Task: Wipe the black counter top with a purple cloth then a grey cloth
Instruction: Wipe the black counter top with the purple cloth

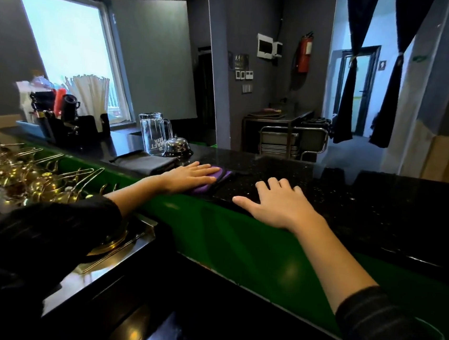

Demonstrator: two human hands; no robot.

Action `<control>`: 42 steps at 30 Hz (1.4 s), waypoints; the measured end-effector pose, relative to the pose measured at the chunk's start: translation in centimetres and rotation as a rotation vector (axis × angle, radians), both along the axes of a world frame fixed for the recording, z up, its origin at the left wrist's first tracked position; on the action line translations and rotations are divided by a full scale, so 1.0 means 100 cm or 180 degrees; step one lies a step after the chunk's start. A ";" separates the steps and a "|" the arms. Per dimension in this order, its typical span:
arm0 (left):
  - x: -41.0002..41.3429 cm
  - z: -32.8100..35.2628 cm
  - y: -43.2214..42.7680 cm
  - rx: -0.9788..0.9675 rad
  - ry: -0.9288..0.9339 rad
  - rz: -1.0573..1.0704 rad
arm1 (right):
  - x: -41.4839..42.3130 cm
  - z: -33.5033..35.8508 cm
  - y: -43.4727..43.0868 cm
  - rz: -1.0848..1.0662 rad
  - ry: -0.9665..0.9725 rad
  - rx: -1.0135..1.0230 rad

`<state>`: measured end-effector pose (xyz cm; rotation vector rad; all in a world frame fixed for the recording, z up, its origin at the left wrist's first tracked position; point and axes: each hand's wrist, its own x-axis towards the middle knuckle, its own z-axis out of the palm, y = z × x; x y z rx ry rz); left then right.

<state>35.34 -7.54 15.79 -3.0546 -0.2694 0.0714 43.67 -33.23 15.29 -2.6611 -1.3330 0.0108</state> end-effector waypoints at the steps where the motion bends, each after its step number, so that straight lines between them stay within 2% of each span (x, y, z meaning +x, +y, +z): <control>1: 0.005 0.005 -0.001 0.0078 0.0169 0.0149 | -0.001 0.000 0.001 -0.0007 -0.0014 -0.0018; 3: 0.018 0.007 -0.006 0.0188 0.0363 0.0473 | -0.002 0.002 0.001 -0.0035 -0.0017 -0.0059; 7: 0.036 0.003 -0.040 0.0477 0.0313 0.0213 | -0.004 0.001 0.000 -0.0020 -0.0079 -0.0093; 10: 0.033 -0.007 -0.045 0.0385 0.0236 -0.0141 | -0.004 0.000 0.000 -0.0012 -0.0137 -0.0067; 12: 0.025 -0.006 -0.046 -0.0006 0.0064 -0.0154 | -0.002 -0.001 0.000 -0.0009 -0.0153 -0.0062; 16: 0.021 0.004 -0.022 -0.0212 -0.0049 0.0002 | 0.001 -0.003 0.000 0.0005 -0.0108 -0.0058; 20: 0.039 0.007 0.004 -0.0215 0.0062 0.0643 | 0.002 -0.003 0.003 0.0016 -0.0185 -0.0033; 22: 0.056 0.007 -0.011 -0.0142 0.0063 0.0927 | 0.003 -0.004 0.005 0.0009 -0.0240 -0.0019; 24: 0.068 0.010 -0.031 -0.0156 0.0079 0.0966 | 0.004 -0.004 0.007 -0.0002 -0.0311 -0.0005; 26: 0.074 0.010 -0.044 -0.0072 0.0151 0.0703 | 0.004 -0.004 0.006 -0.0016 -0.0344 0.0007; 31: 0.046 0.002 -0.053 0.0095 0.0298 0.0112 | 0.001 -0.004 0.001 -0.0022 -0.0340 0.0048; 36: 0.000 0.005 -0.018 -0.0216 -0.0207 0.0394 | -0.001 -0.002 0.000 -0.0026 -0.0281 0.0068; 39: -0.013 0.001 -0.007 -0.0218 -0.0174 0.0628 | -0.005 0.000 0.000 -0.0012 -0.0278 0.0084; 42: -0.009 -0.004 -0.029 -0.0119 -0.0256 0.0679 | -0.011 0.001 0.001 -0.0061 -0.0292 0.0148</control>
